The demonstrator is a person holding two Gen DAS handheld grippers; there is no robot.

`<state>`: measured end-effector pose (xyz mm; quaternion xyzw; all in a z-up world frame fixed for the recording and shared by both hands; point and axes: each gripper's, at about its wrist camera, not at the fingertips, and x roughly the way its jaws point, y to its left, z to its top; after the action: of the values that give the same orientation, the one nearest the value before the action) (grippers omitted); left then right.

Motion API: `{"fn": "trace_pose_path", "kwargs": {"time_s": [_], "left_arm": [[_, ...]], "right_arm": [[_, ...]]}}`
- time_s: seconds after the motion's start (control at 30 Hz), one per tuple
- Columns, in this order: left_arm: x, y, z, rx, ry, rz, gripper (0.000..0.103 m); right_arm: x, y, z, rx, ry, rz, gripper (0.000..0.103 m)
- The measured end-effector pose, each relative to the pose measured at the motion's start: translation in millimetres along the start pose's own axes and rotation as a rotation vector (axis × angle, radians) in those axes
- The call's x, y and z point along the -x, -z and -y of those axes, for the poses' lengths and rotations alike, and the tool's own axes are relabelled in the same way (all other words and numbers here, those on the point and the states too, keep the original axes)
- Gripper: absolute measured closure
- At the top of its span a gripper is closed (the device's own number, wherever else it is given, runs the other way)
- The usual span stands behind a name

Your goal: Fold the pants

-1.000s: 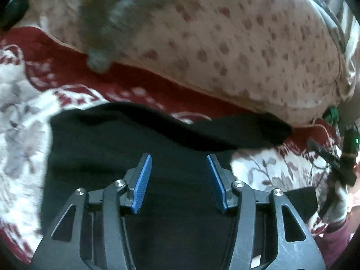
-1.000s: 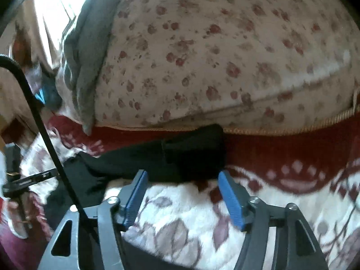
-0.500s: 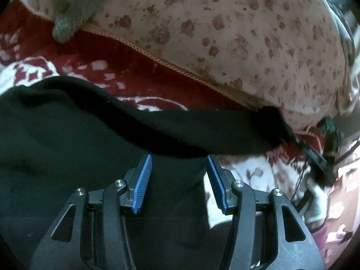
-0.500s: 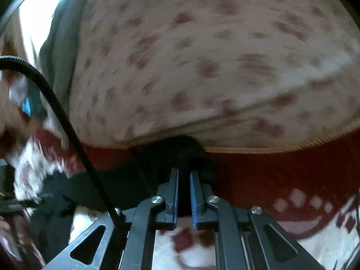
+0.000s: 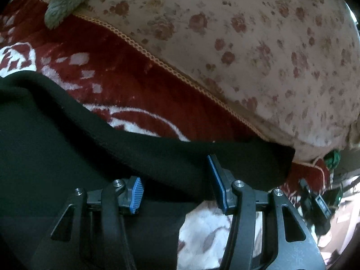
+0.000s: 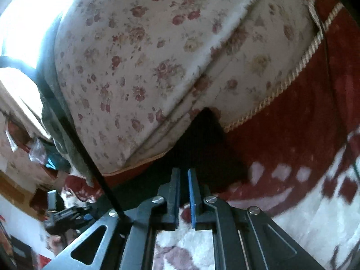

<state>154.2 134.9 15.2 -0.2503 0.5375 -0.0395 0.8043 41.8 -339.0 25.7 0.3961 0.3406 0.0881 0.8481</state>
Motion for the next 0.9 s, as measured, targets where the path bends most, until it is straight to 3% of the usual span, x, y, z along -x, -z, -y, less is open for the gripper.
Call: {"fn": "trace_pose_path", "kwargs": {"time_s": [0.03, 0.07, 0.13, 0.2, 0.4, 0.43, 0.47, 0.5, 0.53, 0.57, 0.6, 0.7, 0.9], "left_arm": [[-1, 0, 1, -0.003, -0.004, -0.001, 0.053], [-1, 0, 1, -0.005, -0.006, -0.002, 0.053], [0, 0, 1, -0.012, -0.002, -0.003, 0.053], [1, 0, -1, -0.018, 0.005, -0.005, 0.053], [-2, 1, 1, 0.004, -0.003, 0.006, 0.050], [-3, 2, 2, 0.005, -0.005, 0.011, 0.050], [-4, 2, 3, 0.002, -0.011, 0.015, 0.050], [-5, 2, 5, -0.006, -0.013, 0.018, 0.051], [-6, 1, 6, -0.014, -0.012, 0.018, 0.057], [-8, 0, 7, -0.018, -0.015, 0.012, 0.081], [-10, -2, 5, -0.015, -0.014, -0.013, 0.095], [-3, -5, -4, 0.030, 0.046, -0.024, 0.095], [39, 8, 10, -0.049, 0.081, 0.032, 0.095]], "right_arm": [[3, 1, 3, -0.038, -0.008, 0.006, 0.077], [6, 2, 6, -0.063, -0.023, 0.015, 0.057], [12, 7, 14, -0.127, -0.072, 0.039, 0.044], [11, 12, 21, -0.190, -0.101, 0.012, 0.043], [-24, 18, 30, -0.237, -0.022, -0.078, 0.041], [-27, 15, 27, -0.223, -0.001, -0.051, 0.041], [-30, 12, 23, -0.208, -0.001, -0.027, 0.058], [-36, 5, 19, -0.190, -0.062, -0.018, 0.074], [-45, 2, 17, -0.187, -0.122, -0.029, 0.097], [-52, 1, 15, -0.190, -0.121, -0.033, 0.098], [-54, 0, 12, -0.186, -0.110, -0.023, 0.098], [-40, -1, -1, -0.175, -0.185, 0.042, 0.099], [24, -3, -30, -0.077, -0.235, 0.125, 0.100]]}}
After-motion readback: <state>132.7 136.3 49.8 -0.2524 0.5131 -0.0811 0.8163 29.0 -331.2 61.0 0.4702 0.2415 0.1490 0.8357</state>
